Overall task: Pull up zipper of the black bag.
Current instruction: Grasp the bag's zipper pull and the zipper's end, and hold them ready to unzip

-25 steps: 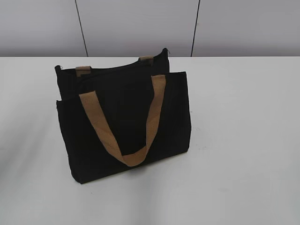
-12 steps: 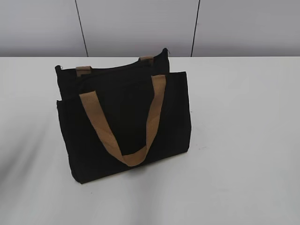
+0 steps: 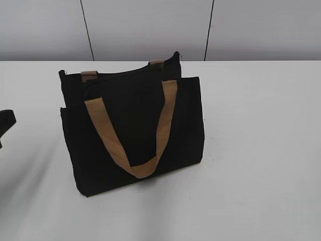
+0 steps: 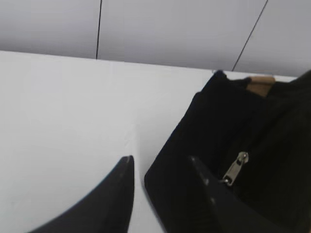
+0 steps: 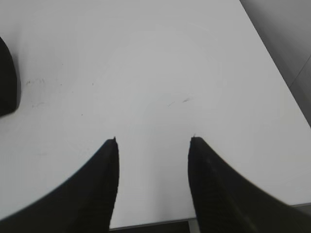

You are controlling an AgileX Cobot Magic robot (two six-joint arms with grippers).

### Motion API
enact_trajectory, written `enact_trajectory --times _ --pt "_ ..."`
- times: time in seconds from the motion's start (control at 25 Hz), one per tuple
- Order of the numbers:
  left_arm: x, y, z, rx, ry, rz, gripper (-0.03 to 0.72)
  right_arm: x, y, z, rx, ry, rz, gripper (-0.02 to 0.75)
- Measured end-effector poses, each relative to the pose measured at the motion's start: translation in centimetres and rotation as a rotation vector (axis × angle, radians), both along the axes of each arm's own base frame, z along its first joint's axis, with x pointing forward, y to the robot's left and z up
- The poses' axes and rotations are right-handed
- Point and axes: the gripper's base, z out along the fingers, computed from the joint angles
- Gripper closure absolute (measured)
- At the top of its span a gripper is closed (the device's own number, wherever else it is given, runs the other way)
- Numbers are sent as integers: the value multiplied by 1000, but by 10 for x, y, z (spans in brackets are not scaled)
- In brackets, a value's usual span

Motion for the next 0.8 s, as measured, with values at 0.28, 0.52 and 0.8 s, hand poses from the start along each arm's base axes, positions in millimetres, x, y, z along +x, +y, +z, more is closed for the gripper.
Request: enact_trajectory --times 0.28,0.52,0.8 --pt "15 -10 -27 45 90 -66 410 0 0 0 0 1 0 370" --pt "24 -19 -51 87 141 -152 367 0 0 0 0 1 0 370" --pt "29 -28 -69 92 149 -250 319 0 0 0 0 1 0 370"
